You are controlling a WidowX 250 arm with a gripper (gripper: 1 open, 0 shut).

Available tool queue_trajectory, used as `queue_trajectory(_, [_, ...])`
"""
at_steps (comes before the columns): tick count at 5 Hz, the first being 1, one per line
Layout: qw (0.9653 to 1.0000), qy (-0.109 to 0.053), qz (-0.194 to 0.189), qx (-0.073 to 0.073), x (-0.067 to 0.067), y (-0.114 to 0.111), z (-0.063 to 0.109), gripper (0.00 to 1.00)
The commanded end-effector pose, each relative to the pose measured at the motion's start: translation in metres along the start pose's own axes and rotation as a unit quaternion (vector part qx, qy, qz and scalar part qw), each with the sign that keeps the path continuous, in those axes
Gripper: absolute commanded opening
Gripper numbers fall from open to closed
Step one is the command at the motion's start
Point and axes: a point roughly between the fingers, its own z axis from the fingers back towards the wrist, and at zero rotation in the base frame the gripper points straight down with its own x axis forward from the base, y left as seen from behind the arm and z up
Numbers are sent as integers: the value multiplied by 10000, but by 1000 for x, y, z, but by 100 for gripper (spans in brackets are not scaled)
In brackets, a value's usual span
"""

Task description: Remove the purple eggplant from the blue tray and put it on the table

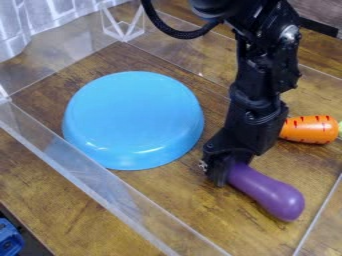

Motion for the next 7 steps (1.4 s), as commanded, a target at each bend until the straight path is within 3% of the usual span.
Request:
queue_trajectory(1, [9999, 43, -136, -28, -25, -10, -2, 0])
queue_trajectory(3, [9998, 128, 124, -77, -21, -35, 1, 0])
queue_trajectory(4, [9998, 178, 15, -83, -5, -35, 4, 0])
queue_trajectory(5, [9997, 226, -88, -96, 12, -36, 8, 100])
queue_trajectory(7, [9992, 323, -209, -91, 21, -40, 9, 100])
